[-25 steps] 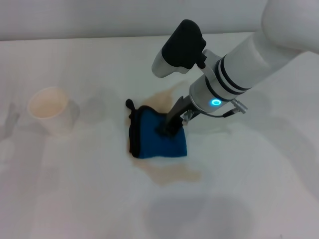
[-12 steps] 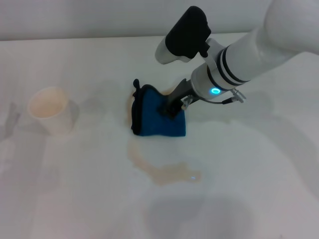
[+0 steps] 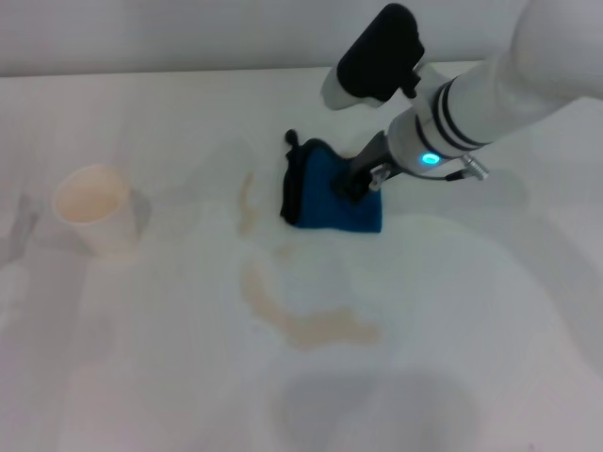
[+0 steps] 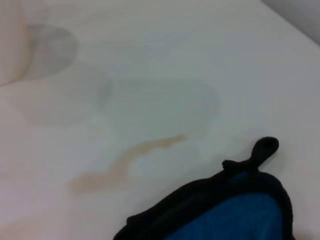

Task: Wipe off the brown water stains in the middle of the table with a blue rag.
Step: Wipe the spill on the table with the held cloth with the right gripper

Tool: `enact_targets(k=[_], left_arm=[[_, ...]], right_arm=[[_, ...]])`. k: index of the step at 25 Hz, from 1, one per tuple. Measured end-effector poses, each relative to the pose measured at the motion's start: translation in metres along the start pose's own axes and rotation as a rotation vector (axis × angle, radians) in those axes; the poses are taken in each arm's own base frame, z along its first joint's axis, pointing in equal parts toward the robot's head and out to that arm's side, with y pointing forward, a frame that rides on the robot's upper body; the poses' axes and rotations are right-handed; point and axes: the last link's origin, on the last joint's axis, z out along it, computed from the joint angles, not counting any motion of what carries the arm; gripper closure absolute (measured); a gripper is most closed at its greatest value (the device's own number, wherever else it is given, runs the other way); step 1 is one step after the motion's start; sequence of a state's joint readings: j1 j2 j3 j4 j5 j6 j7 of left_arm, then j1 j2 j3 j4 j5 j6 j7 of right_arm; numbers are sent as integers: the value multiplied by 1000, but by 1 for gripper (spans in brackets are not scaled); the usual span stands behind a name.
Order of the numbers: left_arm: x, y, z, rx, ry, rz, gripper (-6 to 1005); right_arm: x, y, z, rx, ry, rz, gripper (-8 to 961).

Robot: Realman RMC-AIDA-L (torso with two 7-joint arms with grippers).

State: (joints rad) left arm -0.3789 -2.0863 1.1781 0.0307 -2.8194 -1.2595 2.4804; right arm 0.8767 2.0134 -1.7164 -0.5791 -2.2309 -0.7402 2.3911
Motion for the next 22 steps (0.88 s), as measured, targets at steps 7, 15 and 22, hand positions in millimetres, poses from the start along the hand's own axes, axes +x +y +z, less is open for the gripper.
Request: enact_targets(k=[7,15,22], left_arm=[[0,0,0,0,0,0,123],[0,0,0,-1,2,0,123],[1,3,4,-11,3,0,123]], right_arm=[[5,-31,-11,90,-4,41,897],[21,-58,-20,158,15,109,897],[16,-36,-10,85,23,113,898]])
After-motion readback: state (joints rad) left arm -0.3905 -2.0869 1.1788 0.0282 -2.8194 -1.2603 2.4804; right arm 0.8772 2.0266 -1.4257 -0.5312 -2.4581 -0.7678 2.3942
